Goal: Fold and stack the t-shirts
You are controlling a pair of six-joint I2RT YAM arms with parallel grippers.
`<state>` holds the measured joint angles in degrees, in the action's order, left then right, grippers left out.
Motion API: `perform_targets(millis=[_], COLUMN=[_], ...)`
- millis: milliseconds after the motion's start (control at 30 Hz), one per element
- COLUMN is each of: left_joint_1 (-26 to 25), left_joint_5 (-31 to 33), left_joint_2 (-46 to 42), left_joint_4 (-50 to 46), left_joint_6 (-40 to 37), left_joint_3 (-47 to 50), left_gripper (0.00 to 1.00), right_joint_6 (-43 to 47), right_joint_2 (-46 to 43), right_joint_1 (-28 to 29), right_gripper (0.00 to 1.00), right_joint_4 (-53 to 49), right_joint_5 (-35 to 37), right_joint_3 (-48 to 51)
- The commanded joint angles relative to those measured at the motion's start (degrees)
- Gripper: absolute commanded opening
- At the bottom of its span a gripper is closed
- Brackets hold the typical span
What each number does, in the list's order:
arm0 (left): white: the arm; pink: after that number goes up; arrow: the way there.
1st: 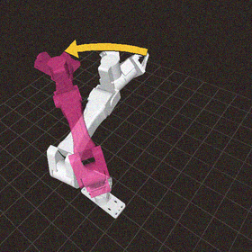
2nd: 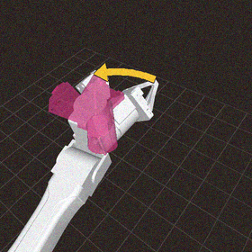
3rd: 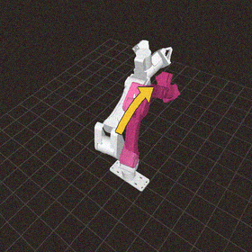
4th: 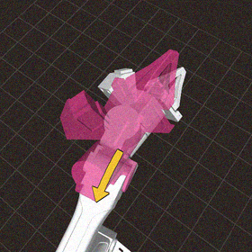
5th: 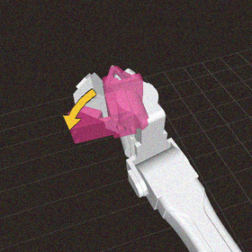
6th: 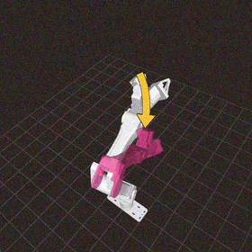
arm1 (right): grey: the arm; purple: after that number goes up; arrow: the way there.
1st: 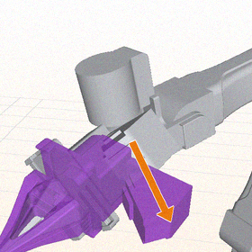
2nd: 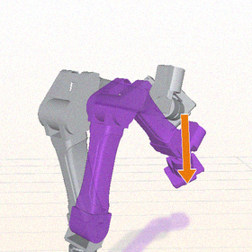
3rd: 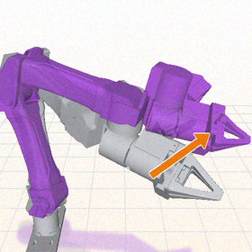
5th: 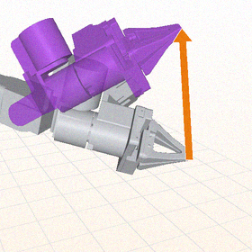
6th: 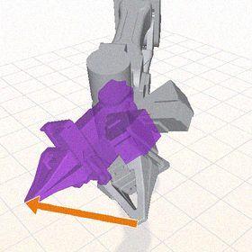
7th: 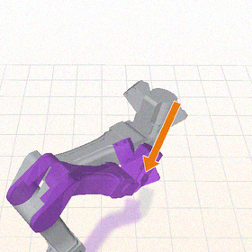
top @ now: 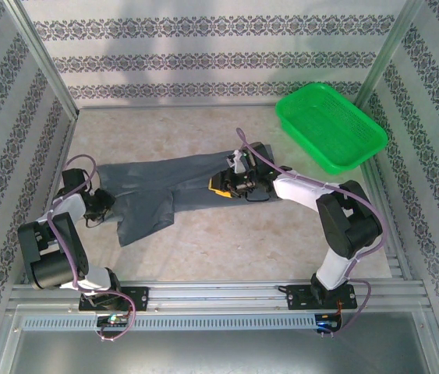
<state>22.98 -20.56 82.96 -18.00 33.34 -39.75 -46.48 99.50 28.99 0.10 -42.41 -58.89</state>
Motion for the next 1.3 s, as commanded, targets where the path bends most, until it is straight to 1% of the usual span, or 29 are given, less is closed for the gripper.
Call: perform_targets(millis=[0,200,367,500,700,867,967,1100,1267], left_joint_1=[0.1,-0.6,-1.2,-1.3,-1.3,-1.3,-1.3,-1.3,-1.3], left_joint_5=[-1.2,-2.5,-3.0,-2.7,-1.6,-0.8,-0.5,-0.9,-0.2], left_joint_2=[0.8,0.7,-0.9,-2.6,-6.3,-4.9,-2.5,3.0,10.0], left_joint_4=[0.5,0.0,-1.3,-2.6,-5.9,-9.7,-12.6,-16.9,-20.2], left_joint_6=[-1.0,-1.5,-1.8,-2.0,1.8,5.9,7.5,8.6,8.0], left_joint_3=[0.7,0.5,0.7,0.7,-3.2,-8.6,-13.2,-20.5,-28.5], left_gripper=[0.30,0.25,0.14,0.00,0.00,0.00,0.00,0.00,0.00], right_joint_6=[-1.4,-1.5,-1.4,-1.1,-1.0,-0.9,-0.2,-0.1,-0.1], right_joint_2=[0.9,1.0,0.8,0.8,0.4,0.0,-0.3,-0.8,-1.4], right_joint_1=[-0.3,-0.2,-0.2,-0.2,-0.6,-1.3,-1.8,-2.2,-2.3], right_gripper=[0.43,0.43,0.43,0.43,0.43,0.43,0.43,0.43,0.43], right_joint_4=[3.4,3.2,2.6,1.9,0.3,-0.7,-1.9,-2.2,-2.1], right_joint_5=[-2.4,-2.0,-1.4,-0.9,0.4,0.8,0.8,0.8,1.0], right_joint_3=[-0.8,-0.9,-0.5,-0.6,-1.3,-1.7,-2.1,-1.6,-0.6])
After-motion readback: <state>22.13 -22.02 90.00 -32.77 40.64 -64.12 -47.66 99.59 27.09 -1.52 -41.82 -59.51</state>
